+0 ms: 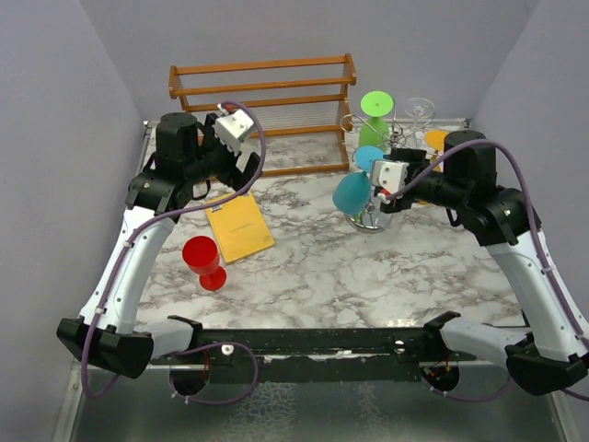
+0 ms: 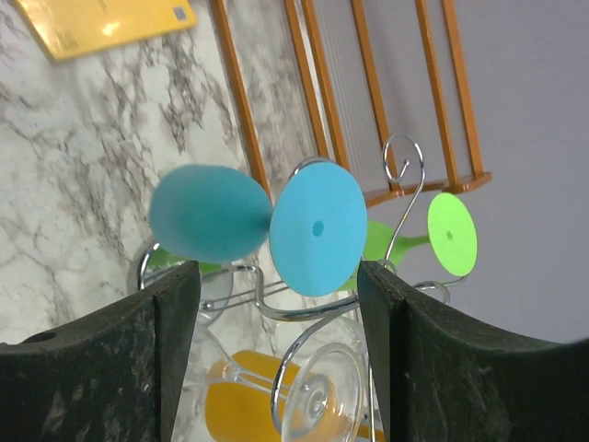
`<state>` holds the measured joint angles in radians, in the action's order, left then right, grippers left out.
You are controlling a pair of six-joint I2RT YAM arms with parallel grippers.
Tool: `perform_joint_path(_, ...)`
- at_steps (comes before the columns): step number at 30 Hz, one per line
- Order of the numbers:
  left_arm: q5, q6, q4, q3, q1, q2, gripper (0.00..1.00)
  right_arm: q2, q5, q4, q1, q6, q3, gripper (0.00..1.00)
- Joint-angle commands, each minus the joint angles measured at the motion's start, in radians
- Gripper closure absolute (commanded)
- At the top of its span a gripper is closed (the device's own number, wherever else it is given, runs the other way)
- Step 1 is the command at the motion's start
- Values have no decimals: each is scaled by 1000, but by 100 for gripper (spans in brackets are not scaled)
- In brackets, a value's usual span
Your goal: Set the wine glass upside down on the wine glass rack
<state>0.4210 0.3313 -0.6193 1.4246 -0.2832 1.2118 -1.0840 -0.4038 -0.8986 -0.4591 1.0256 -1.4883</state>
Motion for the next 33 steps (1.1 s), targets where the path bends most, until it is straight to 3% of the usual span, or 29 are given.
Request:
perform_joint_path(1, -89, 156, -148, -40, 4, -65, 6, 79, -193, 8, -7, -127, -33, 30)
perform_joint_path(9, -130, 362, -466, -62, 3, -141, 8, 81, -252, 17, -6, -182, -51, 29)
perform_joint_path(13, -222, 394, -543, -113, 3, -167, 10, 73, -250, 21, -6, -184, -47, 29)
perform_joint_path(22, -405, 425, -574, -208, 3, -140, 14, 55, -244, 19, -6, -185, -53, 29)
perform_joint_path(33, -486, 486, -600, -243, 4, -42, 31, 44, -230, 20, -5, -189, -46, 30)
